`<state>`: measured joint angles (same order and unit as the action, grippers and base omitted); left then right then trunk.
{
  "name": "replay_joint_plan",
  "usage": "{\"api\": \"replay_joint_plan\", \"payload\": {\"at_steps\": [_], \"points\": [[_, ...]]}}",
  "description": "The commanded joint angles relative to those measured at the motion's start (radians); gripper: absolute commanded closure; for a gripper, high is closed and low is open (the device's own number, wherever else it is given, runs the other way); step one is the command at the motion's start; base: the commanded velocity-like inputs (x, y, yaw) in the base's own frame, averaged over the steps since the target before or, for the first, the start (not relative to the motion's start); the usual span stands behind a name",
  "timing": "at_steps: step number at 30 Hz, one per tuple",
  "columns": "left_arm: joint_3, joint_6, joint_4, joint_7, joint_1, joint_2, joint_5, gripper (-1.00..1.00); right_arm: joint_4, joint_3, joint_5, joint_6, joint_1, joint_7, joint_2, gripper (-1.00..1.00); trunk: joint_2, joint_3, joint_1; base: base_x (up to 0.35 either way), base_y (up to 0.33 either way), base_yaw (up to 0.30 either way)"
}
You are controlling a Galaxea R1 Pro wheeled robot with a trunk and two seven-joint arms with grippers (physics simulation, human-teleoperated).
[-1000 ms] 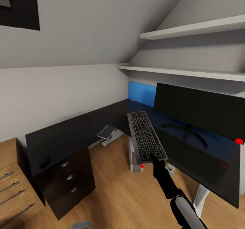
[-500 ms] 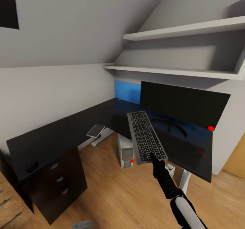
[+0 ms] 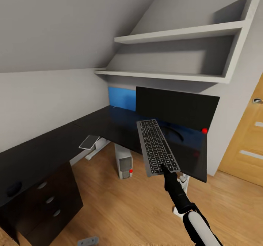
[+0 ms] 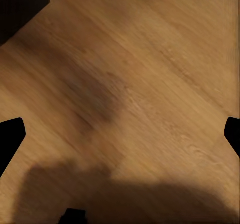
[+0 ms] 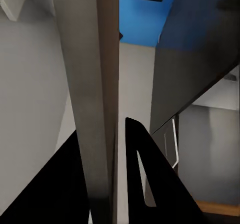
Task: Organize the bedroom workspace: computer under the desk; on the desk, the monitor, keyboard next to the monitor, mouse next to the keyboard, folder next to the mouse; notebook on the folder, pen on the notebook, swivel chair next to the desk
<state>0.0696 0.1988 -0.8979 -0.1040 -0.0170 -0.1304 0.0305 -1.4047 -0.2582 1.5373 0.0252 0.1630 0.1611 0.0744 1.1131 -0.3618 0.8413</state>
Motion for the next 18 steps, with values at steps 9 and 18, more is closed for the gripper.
{"api": "replay_joint_plan", "payload": {"at_steps": [9,18], "points": [[0.002,0.006,-0.002,-0.002,0.0,0.0,0.003,-1.0,0.001,-0.004,0.012,0.002,0.001,0.008,0.0,1.0,0.001,-0.001,0.0,-0.059,0.064,-0.27],[0.002,0.006,-0.001,-0.002,0.0,0.0,0.003,-1.0,0.001,-0.006,0.012,0.008,0.001,0.008,-0.001,1.0,0.001,-0.001,0.0,-0.002,0.003,-0.27]]}}
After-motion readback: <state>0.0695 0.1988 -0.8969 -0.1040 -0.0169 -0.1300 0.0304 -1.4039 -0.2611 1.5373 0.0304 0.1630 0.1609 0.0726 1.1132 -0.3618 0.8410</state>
